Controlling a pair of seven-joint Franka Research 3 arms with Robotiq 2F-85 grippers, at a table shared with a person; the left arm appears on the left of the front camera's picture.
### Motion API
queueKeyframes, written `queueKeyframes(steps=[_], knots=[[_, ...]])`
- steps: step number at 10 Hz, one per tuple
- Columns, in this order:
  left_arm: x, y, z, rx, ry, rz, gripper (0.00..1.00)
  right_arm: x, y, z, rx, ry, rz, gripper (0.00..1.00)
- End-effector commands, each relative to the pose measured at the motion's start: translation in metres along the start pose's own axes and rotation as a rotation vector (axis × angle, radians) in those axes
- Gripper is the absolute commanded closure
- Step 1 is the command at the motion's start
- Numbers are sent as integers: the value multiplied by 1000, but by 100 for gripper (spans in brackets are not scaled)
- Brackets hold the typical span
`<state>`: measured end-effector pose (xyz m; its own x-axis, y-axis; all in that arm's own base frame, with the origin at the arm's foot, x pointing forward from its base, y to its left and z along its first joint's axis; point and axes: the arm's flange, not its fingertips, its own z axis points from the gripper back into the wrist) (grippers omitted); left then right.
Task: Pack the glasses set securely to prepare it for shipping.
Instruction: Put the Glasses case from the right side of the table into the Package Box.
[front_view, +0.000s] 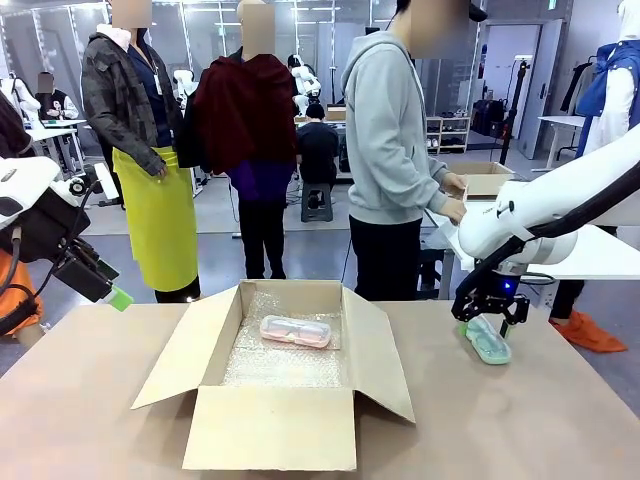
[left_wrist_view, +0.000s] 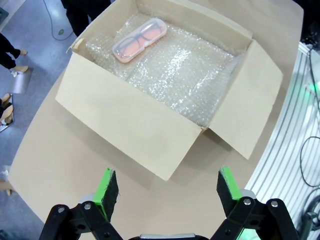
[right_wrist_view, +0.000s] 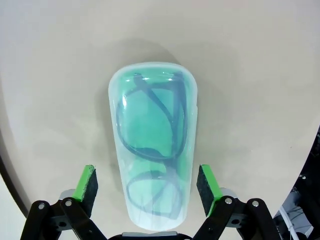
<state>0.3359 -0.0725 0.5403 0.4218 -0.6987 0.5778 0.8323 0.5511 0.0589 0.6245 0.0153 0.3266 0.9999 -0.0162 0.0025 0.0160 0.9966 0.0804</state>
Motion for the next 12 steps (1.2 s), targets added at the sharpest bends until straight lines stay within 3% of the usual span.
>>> queueKeyframes(steps=[1, 5, 12], knots=[[0, -1, 2, -11, -11, 8, 0, 3, 7, 0, 18, -7, -36, 0], [0, -1, 2, -11, -11, 8, 0, 8, 16, -6, -43, 4, -24, 6], [0, -1, 2, -11, -11, 8, 0, 3, 16, -4, -44, 5, -22, 71]])
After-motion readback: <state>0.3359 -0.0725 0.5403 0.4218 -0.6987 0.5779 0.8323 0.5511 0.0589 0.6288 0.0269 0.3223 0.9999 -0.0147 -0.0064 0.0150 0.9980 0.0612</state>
